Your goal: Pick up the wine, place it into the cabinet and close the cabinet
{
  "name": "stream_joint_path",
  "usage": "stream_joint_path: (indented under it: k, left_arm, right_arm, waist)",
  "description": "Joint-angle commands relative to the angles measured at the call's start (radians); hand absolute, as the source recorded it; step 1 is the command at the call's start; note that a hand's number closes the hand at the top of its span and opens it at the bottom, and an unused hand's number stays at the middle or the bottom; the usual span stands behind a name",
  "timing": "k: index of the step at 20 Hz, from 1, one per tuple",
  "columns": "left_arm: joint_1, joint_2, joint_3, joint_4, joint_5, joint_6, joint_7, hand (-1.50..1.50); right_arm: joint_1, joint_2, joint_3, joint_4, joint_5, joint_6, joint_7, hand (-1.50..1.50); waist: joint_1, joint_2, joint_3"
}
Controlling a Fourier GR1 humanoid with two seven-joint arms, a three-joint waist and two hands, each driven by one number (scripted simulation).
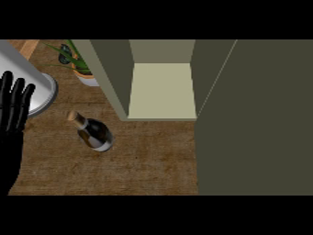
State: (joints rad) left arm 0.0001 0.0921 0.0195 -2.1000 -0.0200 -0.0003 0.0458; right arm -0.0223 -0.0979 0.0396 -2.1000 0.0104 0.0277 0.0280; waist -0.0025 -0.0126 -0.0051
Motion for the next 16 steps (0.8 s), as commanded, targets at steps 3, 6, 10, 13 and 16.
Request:
stream_joint_path:
  k: [3,6,10,13,16]
  left_arm:
    - [0.004,-0.004,0.046,0.014,0.112,-0.055,-0.061,-1.50]
    - [-0.113,-0.029,0.059,0.119,0.163,-0.050,-0.094,-1.50]
    - [-0.010,-0.090,0.018,0.060,0.385,0.015,0.145,-1.50]
    - [0.003,-0.075,0.024,-0.063,0.416,0.045,0.281,-1.50]
    - [-0.045,-0.047,0.068,-0.147,0.456,0.111,0.384,-1.50]
  right_arm:
    - [0.080,-0.003,0.006,-0.093,-0.015,0.043,-0.028,-1.50]
    - [0.178,-0.038,-0.049,-0.138,-0.083,0.096,-0.068,-1.50]
    - [0.212,-0.008,0.143,-0.177,-0.223,0.169,0.139,-1.50]
    - [0.235,-0.097,0.029,-0.299,-0.360,0.199,0.247,-1.50]
    - [0.294,-0.043,0.125,-0.397,-0.302,0.138,0.295,-1.50]
  waist:
    - [0.000,0.011,0.005]
    - [-0.011,0.012,0.005]
    - [-0.004,0.006,0.004]
    - [0.000,0.008,0.005]
    - [0.001,0.008,0.005]
